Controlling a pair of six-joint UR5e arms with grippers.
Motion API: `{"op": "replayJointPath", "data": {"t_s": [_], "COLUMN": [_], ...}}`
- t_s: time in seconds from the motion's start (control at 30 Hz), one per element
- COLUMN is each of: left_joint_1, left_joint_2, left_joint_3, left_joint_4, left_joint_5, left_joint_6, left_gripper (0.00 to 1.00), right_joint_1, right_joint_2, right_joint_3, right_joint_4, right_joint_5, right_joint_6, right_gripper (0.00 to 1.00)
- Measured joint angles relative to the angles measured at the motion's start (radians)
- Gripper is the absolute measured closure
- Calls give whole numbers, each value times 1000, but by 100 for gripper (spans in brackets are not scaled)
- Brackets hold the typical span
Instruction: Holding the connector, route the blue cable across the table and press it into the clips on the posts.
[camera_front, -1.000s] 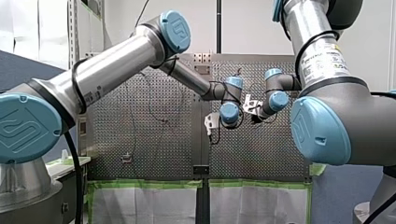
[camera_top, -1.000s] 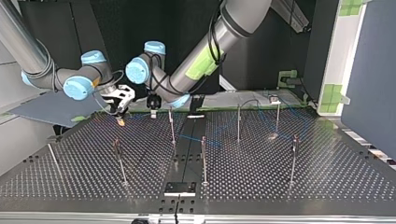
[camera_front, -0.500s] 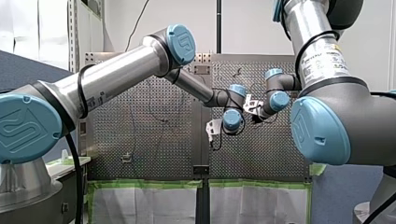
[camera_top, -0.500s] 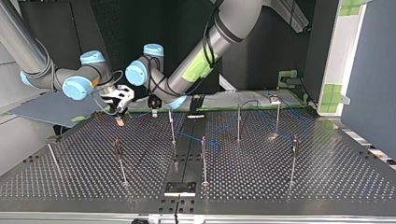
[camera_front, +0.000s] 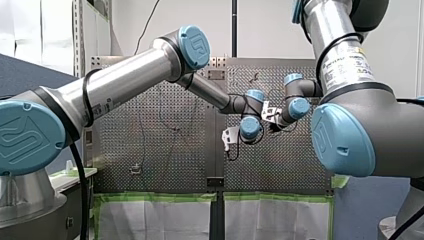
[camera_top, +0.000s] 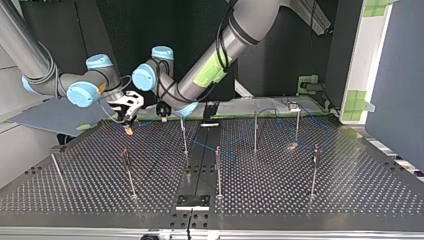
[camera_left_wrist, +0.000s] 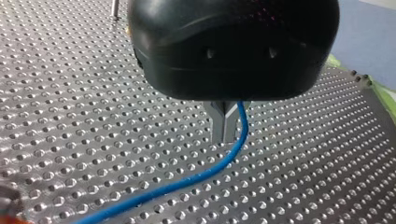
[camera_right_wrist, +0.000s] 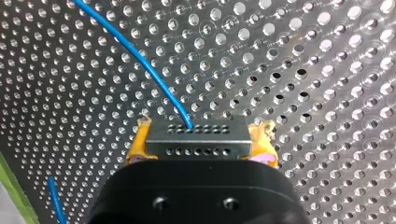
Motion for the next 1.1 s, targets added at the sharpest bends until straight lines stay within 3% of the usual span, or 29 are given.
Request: {"op": "replayJointPath", "data": {"t_s": [0.4, 0.63, 0.83, 1.1], "left_joint_1": [-7, -17, -28, -34], "left_joint_2": [3, 29, 79, 136], "left_joint_3": [46, 53, 53, 53], "left_joint_4": [-65, -108, -114, -112], "left_joint_5": [-54, -71, -90, -95], "left_joint_6": [-22, -29, -31, -31], "left_gripper": [99, 99, 99, 99], "right_joint_1": [-4, -9, -13, -14], "right_joint_2": [-11, -66, -117, -149], "right_joint_3": [-24, -37, -46, -50], "right_joint_4": [29, 51, 55, 64], "right_joint_5": [-1, -2, -21, -27], "right_joint_6": [-6, 4, 12, 14], "right_gripper": [100, 100, 100, 100]}}
